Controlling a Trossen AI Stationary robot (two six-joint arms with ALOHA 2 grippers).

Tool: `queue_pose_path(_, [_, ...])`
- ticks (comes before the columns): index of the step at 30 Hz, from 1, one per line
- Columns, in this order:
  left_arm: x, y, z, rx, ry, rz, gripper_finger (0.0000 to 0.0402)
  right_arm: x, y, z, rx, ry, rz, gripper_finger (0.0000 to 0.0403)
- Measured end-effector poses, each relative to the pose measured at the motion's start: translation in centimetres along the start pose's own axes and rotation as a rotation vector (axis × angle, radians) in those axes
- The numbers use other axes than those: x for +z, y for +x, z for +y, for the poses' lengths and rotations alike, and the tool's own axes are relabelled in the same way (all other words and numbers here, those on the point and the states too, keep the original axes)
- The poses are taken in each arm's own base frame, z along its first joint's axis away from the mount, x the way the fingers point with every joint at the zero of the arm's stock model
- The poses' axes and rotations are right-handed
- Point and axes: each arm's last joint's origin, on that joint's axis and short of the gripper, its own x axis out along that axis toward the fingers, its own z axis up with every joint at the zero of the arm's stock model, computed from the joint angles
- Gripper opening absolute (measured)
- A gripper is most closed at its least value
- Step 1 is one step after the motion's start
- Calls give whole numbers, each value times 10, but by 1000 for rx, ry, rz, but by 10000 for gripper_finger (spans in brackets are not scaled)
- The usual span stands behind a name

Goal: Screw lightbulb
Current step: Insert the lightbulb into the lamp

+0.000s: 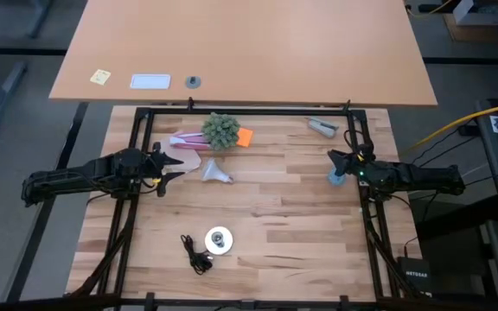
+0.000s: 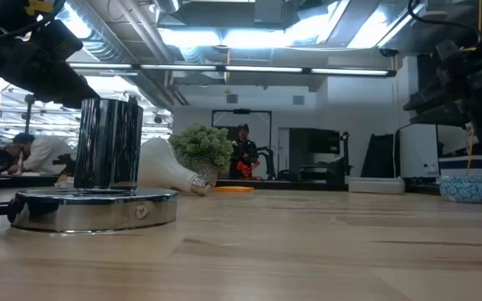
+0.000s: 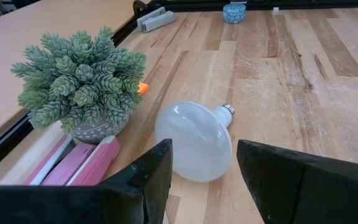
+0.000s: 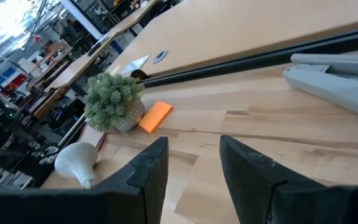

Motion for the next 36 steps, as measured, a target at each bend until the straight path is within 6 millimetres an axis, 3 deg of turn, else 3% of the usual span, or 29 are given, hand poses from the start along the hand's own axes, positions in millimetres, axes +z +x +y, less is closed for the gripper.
queue_pose_path(11, [0,0,0,0,0,0,170,2,0,2,20,20,-8,152])
queue_pose_path(16, [0,0,0,0,0,0,170,10,-3,23,326,-46,56,152])
queue_pose_path(20, [0,0,0,0,0,0,170,23,-8,44,591,-49,-3,152])
queue_pose_path(23, [0,0,0,0,0,0,170,28,-8,54,681,-75,-52,152])
queue_pose_path(36, [0,0,0,0,0,0,170,-13,38,82,643,-281,115,152])
